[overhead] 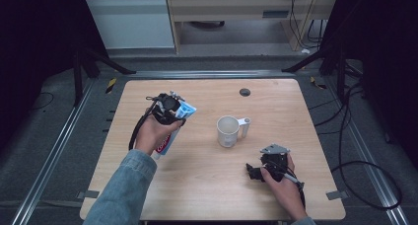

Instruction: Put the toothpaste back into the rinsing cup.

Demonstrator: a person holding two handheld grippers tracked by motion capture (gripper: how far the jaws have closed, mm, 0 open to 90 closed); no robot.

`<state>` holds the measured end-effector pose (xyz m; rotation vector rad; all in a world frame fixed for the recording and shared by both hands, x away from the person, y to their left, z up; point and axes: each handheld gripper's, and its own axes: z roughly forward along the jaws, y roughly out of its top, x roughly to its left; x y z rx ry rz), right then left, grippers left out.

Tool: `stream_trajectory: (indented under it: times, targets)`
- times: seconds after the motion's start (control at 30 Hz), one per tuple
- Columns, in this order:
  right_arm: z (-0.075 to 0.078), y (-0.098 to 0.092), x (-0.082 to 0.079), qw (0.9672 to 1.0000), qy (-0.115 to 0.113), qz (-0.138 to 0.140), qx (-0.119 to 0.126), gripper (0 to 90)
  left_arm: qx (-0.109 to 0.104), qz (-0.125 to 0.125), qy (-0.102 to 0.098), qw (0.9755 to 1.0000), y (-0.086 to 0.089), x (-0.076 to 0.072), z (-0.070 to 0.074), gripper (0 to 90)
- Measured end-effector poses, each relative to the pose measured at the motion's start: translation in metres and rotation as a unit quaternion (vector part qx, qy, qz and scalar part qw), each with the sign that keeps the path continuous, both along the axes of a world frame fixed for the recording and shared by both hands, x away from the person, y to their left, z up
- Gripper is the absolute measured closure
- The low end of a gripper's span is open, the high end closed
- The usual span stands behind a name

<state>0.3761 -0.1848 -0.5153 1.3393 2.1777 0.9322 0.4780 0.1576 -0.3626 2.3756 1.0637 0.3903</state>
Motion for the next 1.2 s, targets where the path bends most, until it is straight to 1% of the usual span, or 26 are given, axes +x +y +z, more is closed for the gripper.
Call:
stream_trajectory:
  times: [0.3, 0.47, 0.77, 1.03, 1.13, 1.2]
  targets:
    - [0.0, 0.0, 0.0, 1.0, 0.001, 0.0, 0.0, 0.5, -0.011, 0.001, -0.006, 0.9999, -0.006, 0.0, 0.002, 71.5]
    - [0.0, 0.0, 0.0, 1.0, 0.001, 0.0, 0.0, 0.5, -0.014, 0.001, -0.01, 0.9998, -0.007, -0.001, 0.005, 71.6]
    - [0.0, 0.0, 0.0, 1.0, 0.0, 0.0, -0.001, 0.5, -0.026, 0.006, -0.024, 0.9994, -0.01, -0.002, 0.012, 71.6]
    - [0.0, 0.0, 0.0, 1.0, 0.0, 0.0, -0.001, 0.5, -0.027, 0.0, -0.027, 0.9993, -0.015, -0.005, 0.014, 71.5]
    - [0.0, 0.0, 0.0, 1.0, 0.0, 0.0, -0.001, 0.5, -0.033, -0.001, -0.029, 0.999, -0.018, -0.006, 0.015, 71.5]
    - [0.0, 0.0, 0.0, 1.0, 0.0, 0.0, -0.001, 0.5, -0.034, -0.003, -0.03, 0.999, -0.02, -0.007, 0.015, 71.5]
